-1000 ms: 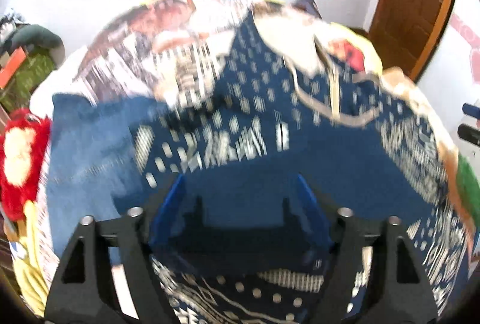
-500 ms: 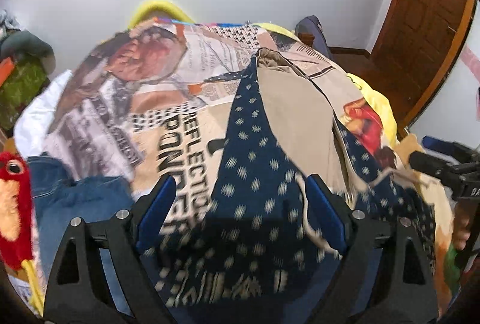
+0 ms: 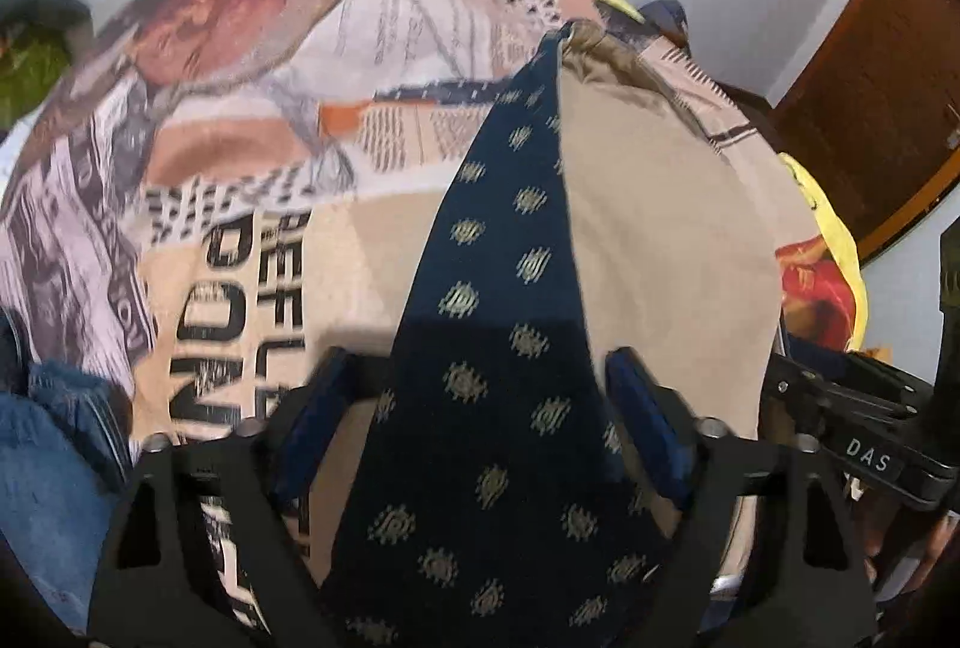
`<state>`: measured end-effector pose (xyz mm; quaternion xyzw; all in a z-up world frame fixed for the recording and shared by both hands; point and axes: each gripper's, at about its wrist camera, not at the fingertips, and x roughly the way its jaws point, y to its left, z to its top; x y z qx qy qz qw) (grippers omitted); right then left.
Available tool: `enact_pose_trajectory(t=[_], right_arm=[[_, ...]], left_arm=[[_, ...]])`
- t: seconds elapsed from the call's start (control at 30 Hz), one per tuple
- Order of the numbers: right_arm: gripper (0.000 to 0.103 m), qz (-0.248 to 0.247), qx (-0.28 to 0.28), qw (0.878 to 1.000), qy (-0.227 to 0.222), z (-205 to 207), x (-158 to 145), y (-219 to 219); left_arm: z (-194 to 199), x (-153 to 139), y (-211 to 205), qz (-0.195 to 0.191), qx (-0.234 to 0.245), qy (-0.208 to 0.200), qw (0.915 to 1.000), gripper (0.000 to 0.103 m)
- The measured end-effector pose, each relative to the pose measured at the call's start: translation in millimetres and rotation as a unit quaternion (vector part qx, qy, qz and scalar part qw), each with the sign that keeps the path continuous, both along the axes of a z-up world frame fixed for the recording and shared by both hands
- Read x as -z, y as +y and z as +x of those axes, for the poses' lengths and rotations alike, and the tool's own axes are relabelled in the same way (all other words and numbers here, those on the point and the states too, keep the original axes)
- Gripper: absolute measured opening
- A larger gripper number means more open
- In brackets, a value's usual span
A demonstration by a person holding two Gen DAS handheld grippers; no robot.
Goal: Fold large clothes
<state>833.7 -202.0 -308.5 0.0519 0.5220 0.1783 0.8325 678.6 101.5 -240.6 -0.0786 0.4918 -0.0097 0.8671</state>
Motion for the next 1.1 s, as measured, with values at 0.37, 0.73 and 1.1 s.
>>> enact_pose_trajectory(t=[0.37,0.73,1.1], right_arm=[[0.006,0.023,-0.008,0.998,-0.054,-46.7,-51.7,-17.5],[0.006,0.024,-0.067,0.989,-0.130,-193.7,-130.8,-46.4],[0.007,-0.051,-0.063,0.989,-0.127,-302.2,-87.3,-68.8]], left_arm=[[-51.2,-68.5,-15.2,0.025,0.052,-0.068,0.9960,0.011],[-199.7,-135.6,-25.8,0.059,0.106,-0.114,0.9860,0.011],[-287.4,-69.6,-18.0,0.085,0.097,-0.056,0.9901,0.010]])
